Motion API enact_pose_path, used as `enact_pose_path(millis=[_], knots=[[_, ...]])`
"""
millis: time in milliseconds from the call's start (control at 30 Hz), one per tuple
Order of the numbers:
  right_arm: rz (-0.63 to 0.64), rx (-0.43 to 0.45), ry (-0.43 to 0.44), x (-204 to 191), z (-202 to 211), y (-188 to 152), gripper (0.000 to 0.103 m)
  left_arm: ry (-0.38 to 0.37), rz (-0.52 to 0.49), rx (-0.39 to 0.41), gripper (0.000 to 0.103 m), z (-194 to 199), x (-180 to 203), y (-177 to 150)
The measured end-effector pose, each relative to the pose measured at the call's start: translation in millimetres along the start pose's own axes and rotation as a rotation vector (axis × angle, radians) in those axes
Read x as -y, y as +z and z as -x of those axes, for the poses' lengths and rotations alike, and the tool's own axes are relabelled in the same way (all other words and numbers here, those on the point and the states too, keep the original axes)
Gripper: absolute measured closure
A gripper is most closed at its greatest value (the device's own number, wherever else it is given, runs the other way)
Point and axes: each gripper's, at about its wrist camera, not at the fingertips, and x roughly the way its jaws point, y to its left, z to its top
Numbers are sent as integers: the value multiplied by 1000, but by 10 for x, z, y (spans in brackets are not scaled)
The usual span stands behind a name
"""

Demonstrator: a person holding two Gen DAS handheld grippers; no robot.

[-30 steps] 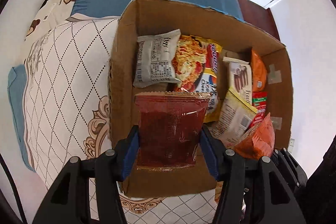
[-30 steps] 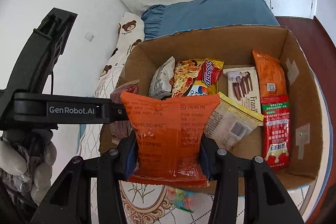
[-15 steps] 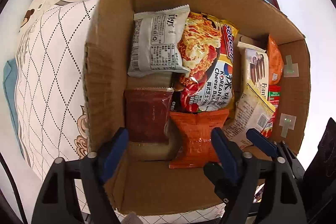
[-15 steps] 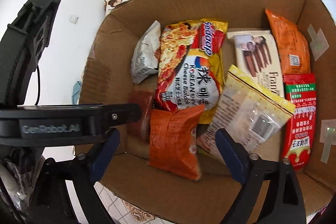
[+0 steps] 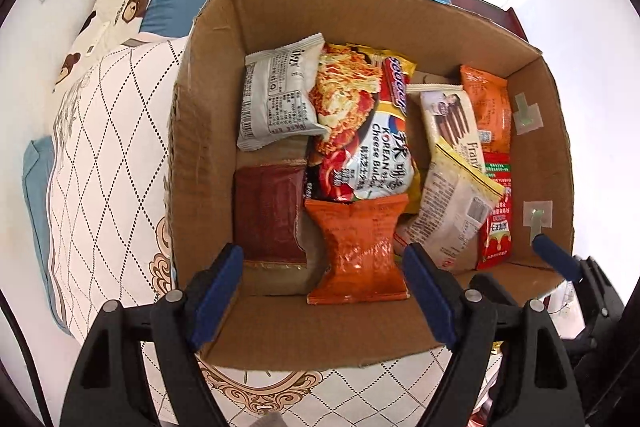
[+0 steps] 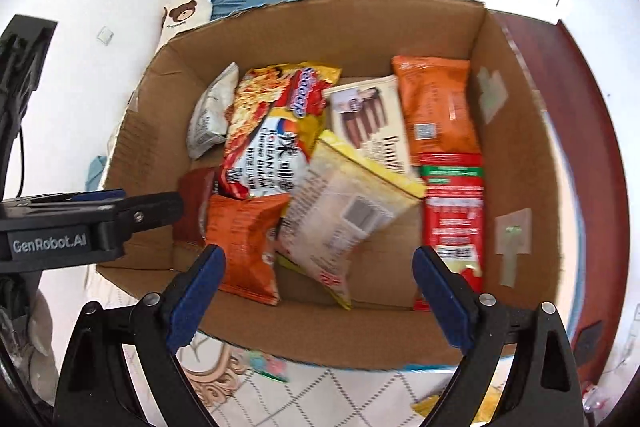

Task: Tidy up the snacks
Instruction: 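Release both packets into the box and pull both tools back, then grasp the candy bag with the left tool while the right tool grasps the yellow bag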

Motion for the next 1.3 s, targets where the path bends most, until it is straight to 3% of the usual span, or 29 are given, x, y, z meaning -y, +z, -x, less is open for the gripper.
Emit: enact_pose_path(millis=[300, 733, 1133, 1300], knots=[[19, 68, -76, 198, 330, -144, 6, -7, -17, 86, 22, 215, 84, -248], [77, 262, -164, 78, 967, -520, 6, 63, -45, 388, 22, 766, 241, -852], [56, 392, -105, -33, 1604, -930, 6, 55, -47, 541, 22, 1158, 338, -1386], [38, 373, -34, 17, 1638, -1072, 7, 55, -27, 548, 22, 1130, 321, -1565]])
